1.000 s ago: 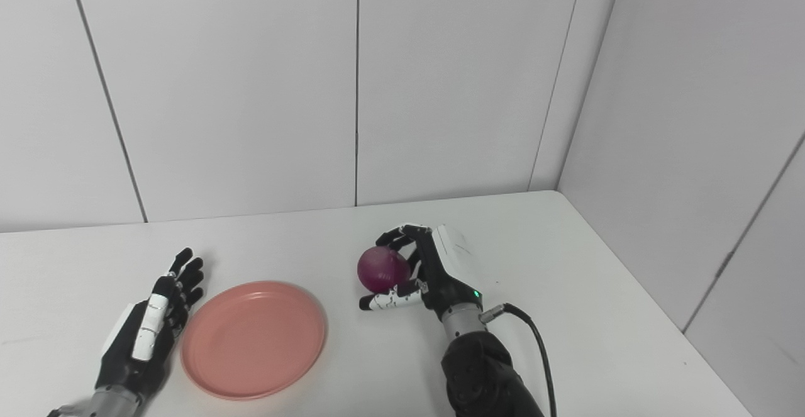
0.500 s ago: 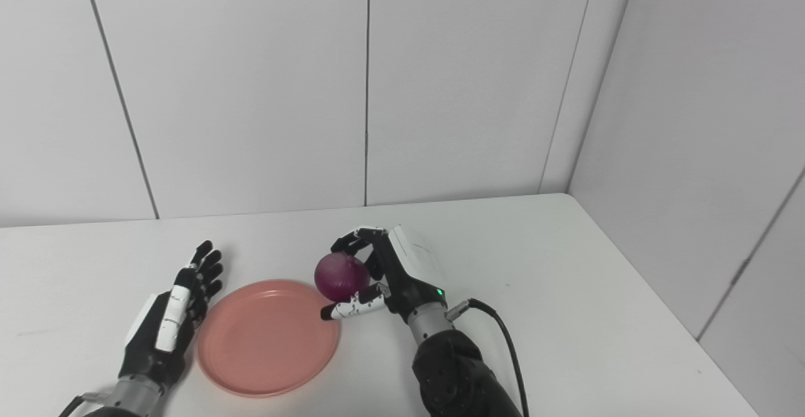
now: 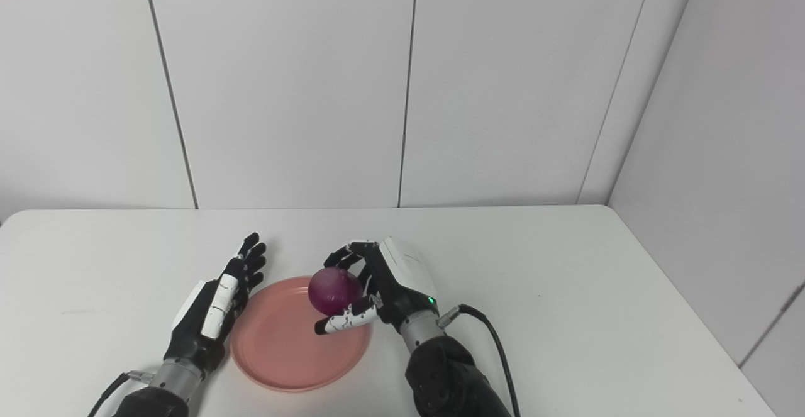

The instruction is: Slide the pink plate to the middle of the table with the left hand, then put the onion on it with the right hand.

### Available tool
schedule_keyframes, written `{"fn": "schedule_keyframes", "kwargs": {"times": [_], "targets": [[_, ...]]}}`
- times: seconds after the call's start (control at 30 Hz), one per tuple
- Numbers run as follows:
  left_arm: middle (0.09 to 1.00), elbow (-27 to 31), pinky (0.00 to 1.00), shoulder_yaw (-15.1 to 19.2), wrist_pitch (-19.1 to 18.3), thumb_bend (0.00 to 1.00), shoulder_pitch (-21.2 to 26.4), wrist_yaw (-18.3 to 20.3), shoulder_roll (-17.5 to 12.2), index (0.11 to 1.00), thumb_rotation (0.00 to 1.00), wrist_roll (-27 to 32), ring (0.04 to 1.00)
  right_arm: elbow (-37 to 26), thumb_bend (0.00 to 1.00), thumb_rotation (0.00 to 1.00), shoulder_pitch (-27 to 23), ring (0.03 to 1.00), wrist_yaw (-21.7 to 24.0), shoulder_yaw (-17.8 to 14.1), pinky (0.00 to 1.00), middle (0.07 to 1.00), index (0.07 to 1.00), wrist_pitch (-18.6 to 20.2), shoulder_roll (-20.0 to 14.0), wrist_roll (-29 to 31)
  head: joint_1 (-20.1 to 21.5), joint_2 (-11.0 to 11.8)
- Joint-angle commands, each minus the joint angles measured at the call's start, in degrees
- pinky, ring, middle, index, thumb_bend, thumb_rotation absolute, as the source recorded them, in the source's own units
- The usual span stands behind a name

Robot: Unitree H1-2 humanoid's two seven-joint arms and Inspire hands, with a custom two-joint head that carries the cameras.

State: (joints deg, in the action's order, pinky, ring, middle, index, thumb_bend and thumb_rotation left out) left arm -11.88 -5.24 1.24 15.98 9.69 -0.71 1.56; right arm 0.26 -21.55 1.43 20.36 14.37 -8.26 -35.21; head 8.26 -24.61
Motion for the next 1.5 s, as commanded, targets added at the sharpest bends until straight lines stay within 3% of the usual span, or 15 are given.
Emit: {"fn": "schedule_keyframes", "kwargs": {"times": [0.0,0.43,0.9,1.03,1.13,1.17,1.2,1.23,1.3,1.47], "targets": [[1.0,1.0,1.0,-0.2,0.9,0.84,2.3,-0.9,0.5,1.0,1.0,-0.9,1.0,0.6,0.52,0.0,-3.9,0.389,-0.6,0.7,0.31,0.427,0.524,-4.1,0.3,-1.1,-0.1,-0.1],[1.0,1.1,1.0,0.1,0.7,0.84,2.5,-1.2,1.3,1.0,1.0,-1.1,1.0,9.6,0.52,0.0,-8.1,0.407,0.0,4.0,0.34,0.435,0.521,-3.6,2.5,-3.4,-0.4,-0.2],[1.0,1.1,1.0,0.1,0.7,0.85,2.6,-1.5,1.6,1.0,1.0,-1.2,1.0,16.4,0.52,0.0,-9.8,0.386,-0.4,6.4,0.36,0.421,0.524,-6.5,2.6,-4.1,-0.7,-0.3],[1.0,1.3,1.0,0.1,0.5,0.84,2.5,-1.5,1.6,1.0,1.0,-1.1,1.0,17.0,0.52,0.0,-9.6,0.514,0.8,6.9,0.51,0.498,0.478,-7.3,2.3,-3.8,-0.8,-0.4],[1.0,1.2,1.0,0.1,0.9,0.85,2.6,-1.5,1.6,1.0,1.0,-1.1,1.0,17.1,0.52,0.0,-9.5,0.567,1.4,7.9,0.56,0.494,0.49,-7.7,1.7,-4.6,-0.8,-0.4],[1.0,1.2,1.0,0.1,1.0,0.85,2.6,-1.6,1.6,1.0,1.0,-1.1,1.0,17.0,0.51,0.09,-9.5,0.614,1.4,8.2,0.59,0.583,0.494,-7.7,1.5,-4.9,-0.8,-0.4],[1.0,1.2,1.0,0.1,1.1,0.85,2.6,-1.5,1.6,1.0,1.0,-1.0,1.0,16.3,0.51,0.11,-9.3,0.625,1.6,8.4,0.6,0.605,0.495,-7.4,1.2,-5.2,-0.8,-0.6],[1.0,1.2,1.0,0.2,1.1,0.85,2.6,-1.5,1.6,1.0,1.0,-0.9,1.0,15.8,0.57,0.21,-9.2,0.659,1.7,8.6,0.62,0.649,0.61,-7.2,1.1,-5.3,-0.8,-0.6],[1.0,1.2,1.0,0.3,1.1,0.84,2.7,-1.6,1.6,1.0,0.99,-0.9,1.0,14.1,0.62,0.31,-8.7,0.716,2.3,8.8,0.68,0.717,0.726,-6.7,0.7,-5.5,-0.8,-0.6],[1.0,0.9,1.0,0.3,1.6,0.84,2.8,-1.6,1.5,1.0,0.99,-1.0,1.0,9.7,0.66,0.42,-6.9,0.765,2.8,8.6,0.72,0.781,0.786,-6.4,0.0,-6.8,-0.6,-0.6]]}}
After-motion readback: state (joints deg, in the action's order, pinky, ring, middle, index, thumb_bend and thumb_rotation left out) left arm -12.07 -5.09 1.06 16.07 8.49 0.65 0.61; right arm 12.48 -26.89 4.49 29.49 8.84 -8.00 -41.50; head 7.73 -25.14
